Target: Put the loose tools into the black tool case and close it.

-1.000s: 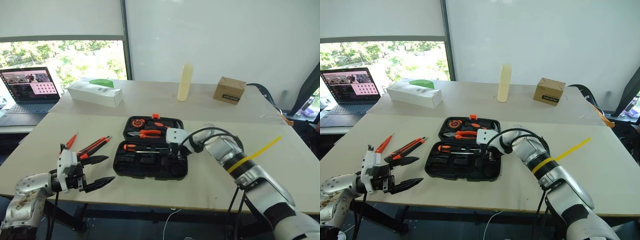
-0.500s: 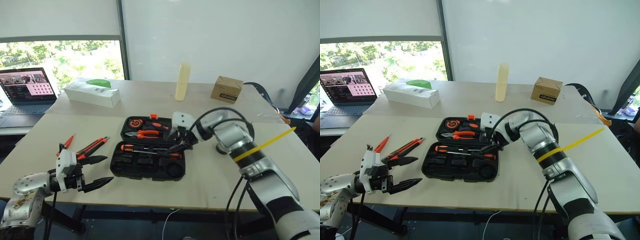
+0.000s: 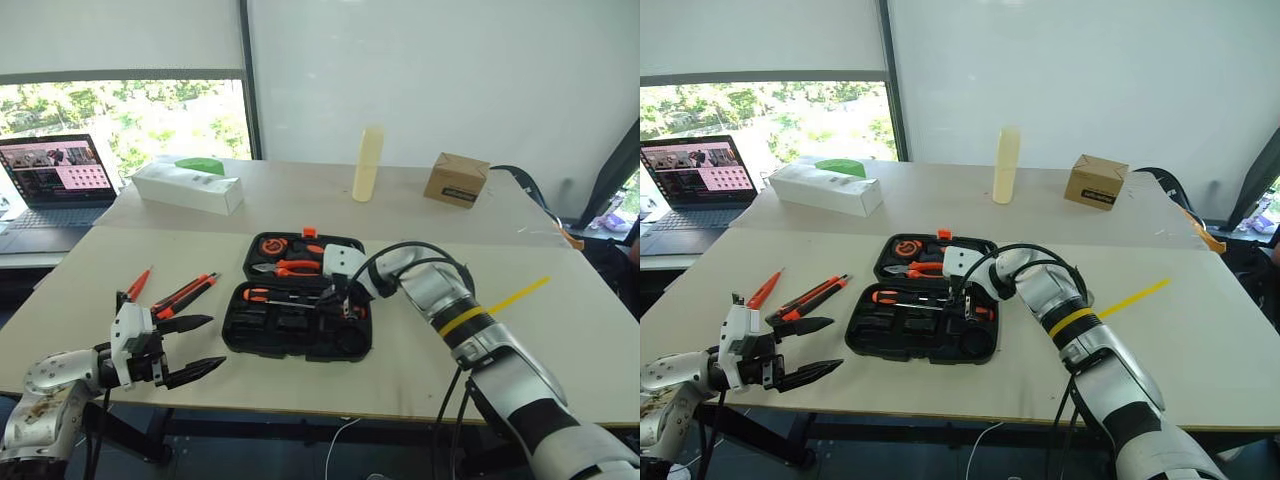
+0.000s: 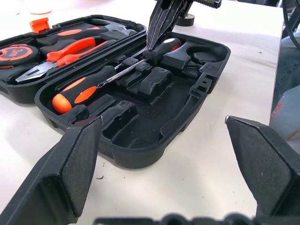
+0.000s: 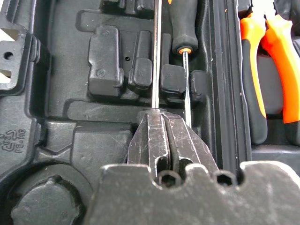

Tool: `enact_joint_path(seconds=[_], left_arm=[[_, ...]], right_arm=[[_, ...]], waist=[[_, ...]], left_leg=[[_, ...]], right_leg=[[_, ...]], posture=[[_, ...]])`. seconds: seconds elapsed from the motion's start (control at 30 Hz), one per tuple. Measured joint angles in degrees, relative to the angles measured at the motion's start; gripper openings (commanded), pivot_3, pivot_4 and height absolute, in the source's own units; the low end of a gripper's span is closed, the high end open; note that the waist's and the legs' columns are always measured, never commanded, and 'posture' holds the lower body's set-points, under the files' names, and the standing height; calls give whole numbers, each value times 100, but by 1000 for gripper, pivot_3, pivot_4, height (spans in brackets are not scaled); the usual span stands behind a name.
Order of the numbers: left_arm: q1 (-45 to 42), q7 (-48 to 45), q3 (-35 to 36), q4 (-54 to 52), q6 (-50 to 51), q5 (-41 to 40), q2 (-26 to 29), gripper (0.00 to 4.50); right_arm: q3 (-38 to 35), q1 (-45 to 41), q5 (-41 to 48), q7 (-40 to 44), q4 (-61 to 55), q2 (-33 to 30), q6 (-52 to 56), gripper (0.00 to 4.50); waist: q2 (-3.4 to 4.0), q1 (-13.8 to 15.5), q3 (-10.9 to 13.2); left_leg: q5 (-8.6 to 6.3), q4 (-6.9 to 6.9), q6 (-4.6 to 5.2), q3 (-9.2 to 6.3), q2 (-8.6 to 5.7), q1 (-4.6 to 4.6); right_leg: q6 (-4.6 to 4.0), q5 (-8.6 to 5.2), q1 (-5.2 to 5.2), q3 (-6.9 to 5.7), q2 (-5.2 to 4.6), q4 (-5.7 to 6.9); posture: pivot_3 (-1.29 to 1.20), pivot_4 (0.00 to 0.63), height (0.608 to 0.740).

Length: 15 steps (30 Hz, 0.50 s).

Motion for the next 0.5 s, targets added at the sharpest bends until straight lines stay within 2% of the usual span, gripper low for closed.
enact_joint_path(seconds=[0.3,0.47,0.5], left_arm=[[159,164,13,-126,136,5,94,4500],[322,377,262,-160,212,-4,98,4500],[397,418,369,-161,208,-18,98,4500]], right_arm=[[65,9,-229,-121,115,340,16,64],[-319,293,-13,-490,70,561,-137,64],[-470,466,147,-515,-104,570,-230,316]], waist=[[-1,-100,-3],[-1,-164,-2],[-1,-152,-1]], left_leg=[[-13,-5,22,-7,7,35],[-6,-40,10,-21,12,48],[-4,-48,6,-21,11,46]], right_leg=[[-13,-3,17,5,3,4],[-25,2,9,8,5,1],[-26,2,4,9,5,1]], posture=[[0,150,740],[0,150,740],[0,150,740]])
